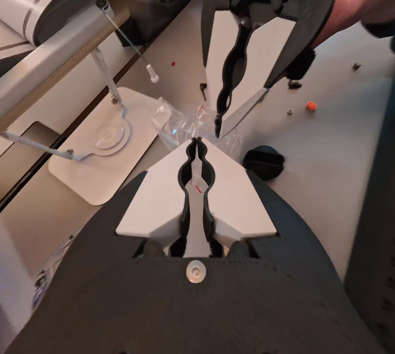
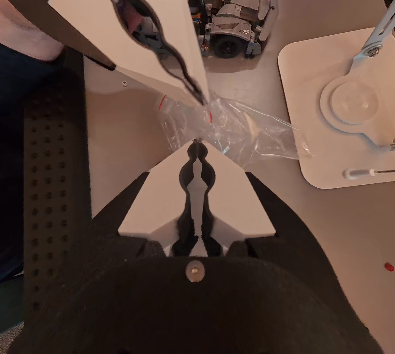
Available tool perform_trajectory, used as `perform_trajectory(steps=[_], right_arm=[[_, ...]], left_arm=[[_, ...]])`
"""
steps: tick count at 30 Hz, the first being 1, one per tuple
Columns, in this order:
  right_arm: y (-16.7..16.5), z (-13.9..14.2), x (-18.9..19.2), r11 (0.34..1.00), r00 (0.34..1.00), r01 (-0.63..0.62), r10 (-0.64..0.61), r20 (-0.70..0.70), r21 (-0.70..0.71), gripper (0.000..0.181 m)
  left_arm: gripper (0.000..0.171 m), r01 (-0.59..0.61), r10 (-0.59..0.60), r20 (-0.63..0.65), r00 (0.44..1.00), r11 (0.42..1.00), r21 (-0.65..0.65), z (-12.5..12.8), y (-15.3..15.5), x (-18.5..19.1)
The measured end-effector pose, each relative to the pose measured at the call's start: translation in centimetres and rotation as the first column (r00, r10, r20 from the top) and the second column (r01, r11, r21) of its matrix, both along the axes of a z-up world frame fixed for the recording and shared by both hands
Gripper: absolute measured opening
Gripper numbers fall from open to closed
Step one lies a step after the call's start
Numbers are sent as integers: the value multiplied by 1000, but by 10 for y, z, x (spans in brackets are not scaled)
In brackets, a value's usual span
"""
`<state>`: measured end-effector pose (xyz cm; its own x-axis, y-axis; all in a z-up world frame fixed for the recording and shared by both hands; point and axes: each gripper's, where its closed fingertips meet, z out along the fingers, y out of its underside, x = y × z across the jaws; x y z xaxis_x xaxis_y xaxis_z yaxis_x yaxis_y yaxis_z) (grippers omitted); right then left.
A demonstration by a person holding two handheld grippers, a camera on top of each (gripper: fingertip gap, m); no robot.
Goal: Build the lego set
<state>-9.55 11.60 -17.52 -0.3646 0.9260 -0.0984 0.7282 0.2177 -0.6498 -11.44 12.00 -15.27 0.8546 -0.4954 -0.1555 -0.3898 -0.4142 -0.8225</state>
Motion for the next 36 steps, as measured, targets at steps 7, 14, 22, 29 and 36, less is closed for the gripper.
perform_trajectory(steps=[7, 14, 22, 29, 36], right_arm=[[23, 17, -8, 995, 990, 99, -99, -104, -9, 6], [-2, 20, 35, 993, 992, -120, 120, 42, 4, 55], [-33, -48, 55, 928, 914, -368, 348, 210, 63, 78], [-32, -75, 53, 919, 900, -381, 344, 270, 99, 47], [-40, -15, 27, 945, 944, -327, 328, -40, 29, 43]], left_arm=[[0, -146, 155, -137, 978, 986, 78, 10, 12, -20], [0, -240, 243, -34, 970, 968, 72, 10, 13, -36], [0, -237, 237, 18, 971, 971, 28, -2, 15, -34], [0, -226, 224, 87, 971, 974, 18, -4, 15, -32], [0, -231, 228, 132, 965, 973, 1, -8, 14, -30]])
